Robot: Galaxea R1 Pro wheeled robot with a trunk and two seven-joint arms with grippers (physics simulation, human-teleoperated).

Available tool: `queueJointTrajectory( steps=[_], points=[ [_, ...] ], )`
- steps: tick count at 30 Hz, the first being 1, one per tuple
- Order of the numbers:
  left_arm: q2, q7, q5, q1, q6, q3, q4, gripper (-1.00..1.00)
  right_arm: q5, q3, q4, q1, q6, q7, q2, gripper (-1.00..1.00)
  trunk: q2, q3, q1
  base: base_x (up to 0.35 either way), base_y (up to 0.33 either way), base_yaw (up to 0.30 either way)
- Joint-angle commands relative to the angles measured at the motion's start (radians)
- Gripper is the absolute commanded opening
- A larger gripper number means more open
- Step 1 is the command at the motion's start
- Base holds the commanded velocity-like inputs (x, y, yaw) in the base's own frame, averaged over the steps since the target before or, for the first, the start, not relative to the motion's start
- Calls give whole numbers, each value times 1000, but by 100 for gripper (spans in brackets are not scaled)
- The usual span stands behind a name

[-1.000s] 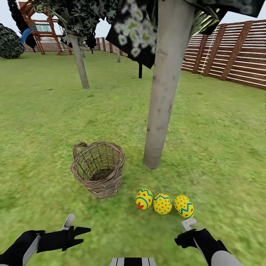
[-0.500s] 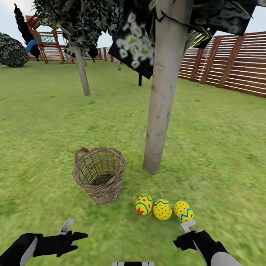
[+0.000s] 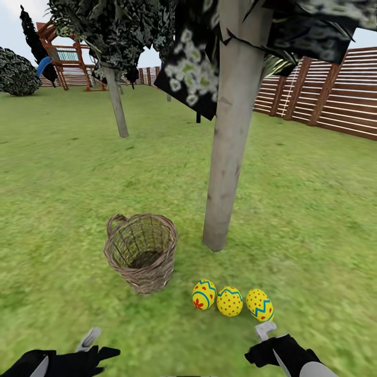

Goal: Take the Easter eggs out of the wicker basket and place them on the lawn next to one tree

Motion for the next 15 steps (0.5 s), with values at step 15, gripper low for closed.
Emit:
queueJointTrajectory(
  steps=[15],
  points=[
    [-28,248,0,0,-108,4,90,100,9,-8,74,44,-73,-108,-4,100,105,46,-58,0,0,0]
  ],
)
